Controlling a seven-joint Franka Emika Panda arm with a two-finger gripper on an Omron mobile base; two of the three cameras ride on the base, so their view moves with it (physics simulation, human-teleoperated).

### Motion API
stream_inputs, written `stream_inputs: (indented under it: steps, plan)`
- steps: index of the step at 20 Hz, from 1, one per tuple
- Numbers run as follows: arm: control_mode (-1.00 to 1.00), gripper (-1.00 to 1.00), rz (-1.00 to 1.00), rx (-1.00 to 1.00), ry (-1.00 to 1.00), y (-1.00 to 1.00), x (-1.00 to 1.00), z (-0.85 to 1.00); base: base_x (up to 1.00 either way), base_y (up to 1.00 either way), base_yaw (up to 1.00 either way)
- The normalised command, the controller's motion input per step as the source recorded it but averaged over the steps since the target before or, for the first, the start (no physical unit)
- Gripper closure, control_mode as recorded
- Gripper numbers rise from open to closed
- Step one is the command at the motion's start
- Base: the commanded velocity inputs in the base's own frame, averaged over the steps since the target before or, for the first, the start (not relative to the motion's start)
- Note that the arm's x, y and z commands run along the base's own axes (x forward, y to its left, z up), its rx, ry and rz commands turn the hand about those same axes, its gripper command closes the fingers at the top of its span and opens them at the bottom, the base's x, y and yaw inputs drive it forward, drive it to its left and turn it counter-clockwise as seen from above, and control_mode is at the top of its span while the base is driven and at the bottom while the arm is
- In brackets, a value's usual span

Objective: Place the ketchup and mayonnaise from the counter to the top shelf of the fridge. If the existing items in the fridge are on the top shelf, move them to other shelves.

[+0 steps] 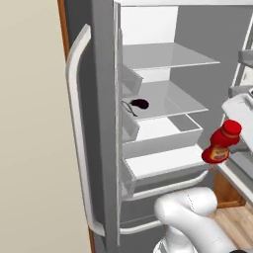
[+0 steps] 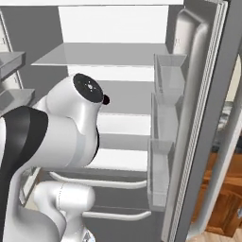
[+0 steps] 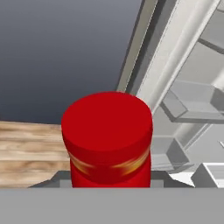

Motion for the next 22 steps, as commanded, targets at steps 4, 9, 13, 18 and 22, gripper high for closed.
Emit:
stream_inputs:
  steps: [4, 9, 13, 18, 22]
  plan:
    - [1.00, 1.00, 0.00, 0.00, 0.00, 0.00, 0.00, 0.00, 0.67, 0.03, 0.00]
    - [1.00, 1.00, 0.00, 0.00, 0.00, 0.00, 0.00, 0.00, 0.52, 0.01, 0.00]
    - [1.00, 1.00, 0.00, 0.00, 0.00, 0.00, 0.00, 0.00, 0.33, 0.00, -0.02]
    - [-1.00, 1.00, -0.02, 0.01, 0.00, 0.00, 0.00, 0.07, 0.16, 0.00, -0.05]
    - [-1.00, 1.00, -0.20, 0.15, -0.01, -0.01, 0.00, 0.49, 0.00, 0.00, 0.00]
